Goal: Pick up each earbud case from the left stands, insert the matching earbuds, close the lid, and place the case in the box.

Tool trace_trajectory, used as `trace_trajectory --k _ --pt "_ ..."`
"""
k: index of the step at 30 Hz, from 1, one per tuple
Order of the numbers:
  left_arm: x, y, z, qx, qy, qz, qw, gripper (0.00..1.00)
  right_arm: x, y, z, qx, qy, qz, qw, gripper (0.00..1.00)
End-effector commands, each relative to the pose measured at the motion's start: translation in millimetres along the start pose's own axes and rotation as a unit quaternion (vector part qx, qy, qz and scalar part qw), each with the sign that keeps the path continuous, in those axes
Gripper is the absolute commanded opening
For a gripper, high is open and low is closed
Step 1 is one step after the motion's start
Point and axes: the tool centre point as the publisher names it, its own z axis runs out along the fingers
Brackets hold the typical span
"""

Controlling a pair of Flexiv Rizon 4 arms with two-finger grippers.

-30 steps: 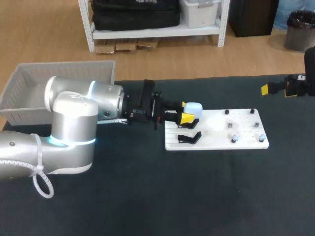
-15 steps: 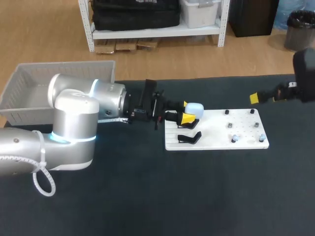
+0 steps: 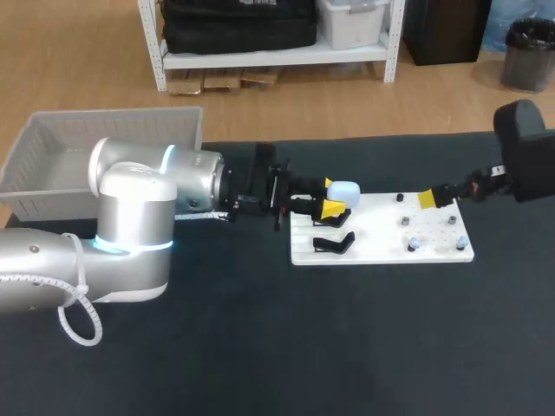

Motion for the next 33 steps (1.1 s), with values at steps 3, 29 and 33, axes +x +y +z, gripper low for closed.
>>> trace_trajectory --k 3,29,33 --pt "1.0 -3.2 0.7 -0.003 -0.009 0.001 1.000 0.00 5.4 14.2 9.0 0.009 0.002 -0.009 1.000 1.00" --pt "2.4 -7.1 2.8 0.002 -0.020 -0.011 1.000 0.00 -2.8 47.5 53.3 0.015 0.030 -0.039 0.999 1.00" --pt "2.4 -7.1 2.8 0.002 -0.020 -0.011 1.000 0.00 -6.9 47.4 64.8 0.017 0.038 -0.038 0.998 1.00"
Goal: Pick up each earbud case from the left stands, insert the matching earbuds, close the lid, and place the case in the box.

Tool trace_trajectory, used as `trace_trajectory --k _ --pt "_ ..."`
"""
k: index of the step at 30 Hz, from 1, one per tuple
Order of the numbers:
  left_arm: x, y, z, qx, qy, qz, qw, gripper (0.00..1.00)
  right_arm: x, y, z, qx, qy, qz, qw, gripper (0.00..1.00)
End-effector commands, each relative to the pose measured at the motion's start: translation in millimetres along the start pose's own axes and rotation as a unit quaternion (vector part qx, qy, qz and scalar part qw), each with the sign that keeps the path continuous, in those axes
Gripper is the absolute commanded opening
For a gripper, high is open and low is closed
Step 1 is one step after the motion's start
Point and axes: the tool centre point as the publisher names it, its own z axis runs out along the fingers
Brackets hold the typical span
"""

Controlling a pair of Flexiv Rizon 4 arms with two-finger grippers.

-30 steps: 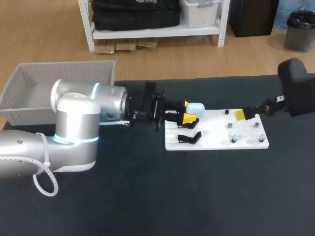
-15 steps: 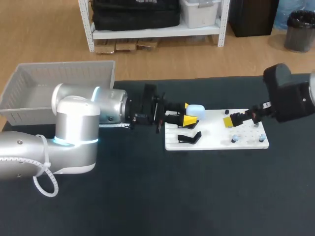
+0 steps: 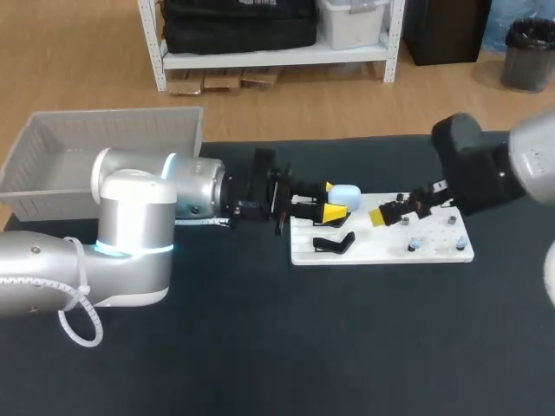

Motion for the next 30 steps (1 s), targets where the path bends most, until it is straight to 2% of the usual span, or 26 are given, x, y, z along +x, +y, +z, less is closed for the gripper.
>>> trace_trajectory --k 1,15,30 --pt "1.2 -0.3 0.0 -0.001 -0.002 0.002 1.000 0.00 -9.5 0.2 18.2 0.019 0.010 0.002 1.000 1.00" --pt "1.2 -0.3 0.0 -0.001 -0.002 0.002 1.000 0.00 -21.6 -14.0 46.8 0.034 0.035 0.016 0.999 1.00" --pt "1.2 -0.3 0.0 -0.001 -0.002 0.002 1.000 0.00 -26.5 -30.5 62.2 0.047 0.041 0.041 0.997 1.00"
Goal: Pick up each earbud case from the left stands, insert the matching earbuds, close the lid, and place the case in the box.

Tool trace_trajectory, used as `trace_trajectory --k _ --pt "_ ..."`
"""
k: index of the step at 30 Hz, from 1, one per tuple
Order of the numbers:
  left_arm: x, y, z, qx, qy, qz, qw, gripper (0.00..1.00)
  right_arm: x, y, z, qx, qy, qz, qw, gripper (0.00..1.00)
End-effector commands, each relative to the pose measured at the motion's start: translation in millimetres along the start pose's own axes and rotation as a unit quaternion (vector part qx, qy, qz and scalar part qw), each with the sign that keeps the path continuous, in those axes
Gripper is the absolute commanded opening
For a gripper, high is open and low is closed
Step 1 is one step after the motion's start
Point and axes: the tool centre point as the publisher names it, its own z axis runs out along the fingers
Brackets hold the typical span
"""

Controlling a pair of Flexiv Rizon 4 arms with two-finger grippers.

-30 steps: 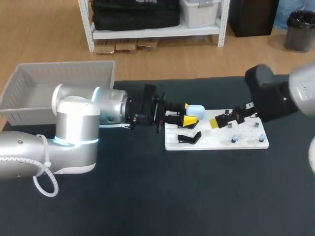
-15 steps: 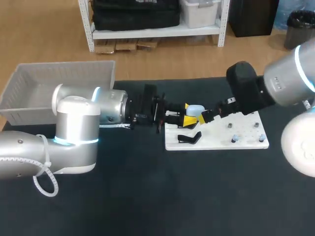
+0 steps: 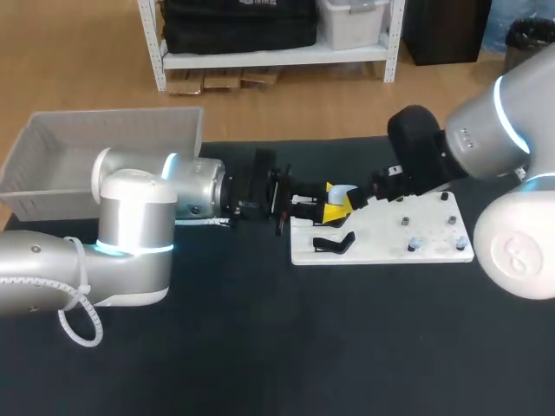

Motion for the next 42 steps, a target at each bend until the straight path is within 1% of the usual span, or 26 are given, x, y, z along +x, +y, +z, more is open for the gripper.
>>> trace_trajectory --k 1,14,27,33,37,40,42 --pt "1.2 -0.4 -0.3 -0.001 -0.002 0.002 1.000 0.00 -2.0 -1.5 5.1 0.007 0.001 0.003 1.000 1.00" --pt "1.2 -0.4 -0.3 -0.001 -0.002 0.002 1.000 0.00 -4.6 -8.6 10.1 0.013 -0.002 0.012 1.000 1.00" --pt "1.2 -0.4 -0.3 -0.001 -0.002 0.002 1.000 0.00 -8.8 -14.1 9.1 0.021 -0.013 0.021 0.999 1.00" --pt "1.2 -0.4 -0.3 -0.001 -0.002 0.002 1.000 0.00 -17.1 -14.0 1.4 0.020 -0.025 0.022 0.999 1.00" --pt "1.2 -0.4 -0.3 -0.001 -0.002 0.002 1.000 0.00 -22.5 -16.7 -10.4 0.028 -0.034 0.016 0.999 1.00" --pt "1.2 -0.4 -0.3 -0.001 -0.002 0.002 1.000 0.00 -20.8 -23.9 -23.5 0.053 -0.030 -0.001 0.998 1.00" --pt "1.2 -0.4 -0.3 -0.001 -0.002 0.002 1.000 0.00 -17.2 -33.5 -32.4 0.074 -0.017 -0.007 0.997 1.00"
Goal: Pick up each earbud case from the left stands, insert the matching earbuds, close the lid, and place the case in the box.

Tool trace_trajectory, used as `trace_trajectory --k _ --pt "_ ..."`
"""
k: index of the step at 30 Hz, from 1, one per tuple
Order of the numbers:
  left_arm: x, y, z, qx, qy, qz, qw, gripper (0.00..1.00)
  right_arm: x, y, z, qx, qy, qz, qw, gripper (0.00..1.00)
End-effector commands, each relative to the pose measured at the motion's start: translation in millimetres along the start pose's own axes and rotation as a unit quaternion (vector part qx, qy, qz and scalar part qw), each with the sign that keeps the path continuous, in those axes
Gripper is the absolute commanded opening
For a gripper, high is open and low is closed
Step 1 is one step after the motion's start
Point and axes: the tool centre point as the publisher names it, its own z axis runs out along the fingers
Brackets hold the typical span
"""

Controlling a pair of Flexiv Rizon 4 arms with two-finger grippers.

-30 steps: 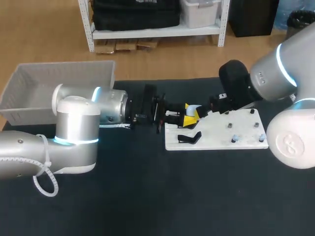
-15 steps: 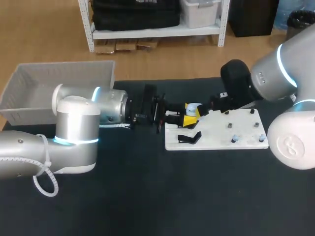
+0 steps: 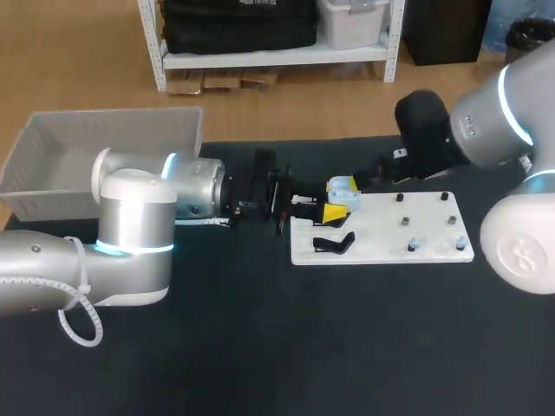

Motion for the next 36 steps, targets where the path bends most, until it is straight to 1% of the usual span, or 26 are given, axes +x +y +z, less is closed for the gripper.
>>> trace_trajectory --k 1,4,8,12,19,23,26,27,29,30,32,34,36 --pt "1.1 -0.6 -0.1 -0.001 -0.002 0.002 1.000 0.00 9.5 -12.1 -28.2 0.059 0.019 -0.008 0.998 1.00" --pt "1.1 -0.6 -0.1 -0.001 -0.002 0.002 1.000 0.00 18.2 -26.7 -39.9 0.095 0.049 -0.013 0.994 1.00" --pt "1.1 -0.6 -0.1 -0.001 -0.002 0.002 1.000 0.00 32.7 -42.6 -49.9 0.141 0.093 -0.014 0.986 1.00" --pt "1.1 -0.6 -0.1 -0.001 -0.002 0.002 1.000 0.00 55.4 -55.0 -51.9 0.172 0.142 -0.006 0.975 1.00" --pt "1.1 -0.6 -0.1 -0.001 -0.002 0.002 1.000 0.00 94.5 -80.3 -49.4 0.201 0.202 0.023 0.958 1.00" --pt "1.1 -0.6 -0.1 -0.001 -0.002 0.002 1.000 0.00 109.0 -87.2 -50.8 0.202 0.218 0.031 0.954 1.00" --pt "1.1 -0.6 -0.1 -0.001 -0.002 0.002 1.000 0.00 116.3 -90.5 -50.5 0.200 0.222 0.031 0.954 1.00" --pt "1.1 -0.6 -0.1 -0.001 -0.002 0.002 1.000 0.00 118.2 -91.1 -50.3 0.198 0.224 0.032 0.954 0.98" --pt "1.1 -0.6 -0.1 -0.001 -0.002 0.002 1.000 0.00 121.1 -91.0 -49.5 0.195 0.227 0.031 0.954 0.85" --pt "1.1 -0.6 -0.1 -0.001 -0.002 0.002 1.000 0.00 122.1 -90.6 -48.7 0.192 0.228 0.030 0.954 0.81" --pt "1.1 -0.6 -0.1 -0.001 -0.002 0.002 1.000 0.00 124.1 -89.1 -46.6 0.186 0.231 0.028 0.955 0.81" --pt "1.1 -0.6 -0.1 -0.001 -0.002 0.002 1.000 0.00 126.1 -88.3 -44.0 0.182 0.235 0.025 0.954 0.67" --pt "1.1 -0.6 -0.1 -0.001 -0.002 0.002 1.000 0.00 128.4 -88.7 -40.4 0.180 0.244 0.022 0.953 0.63"
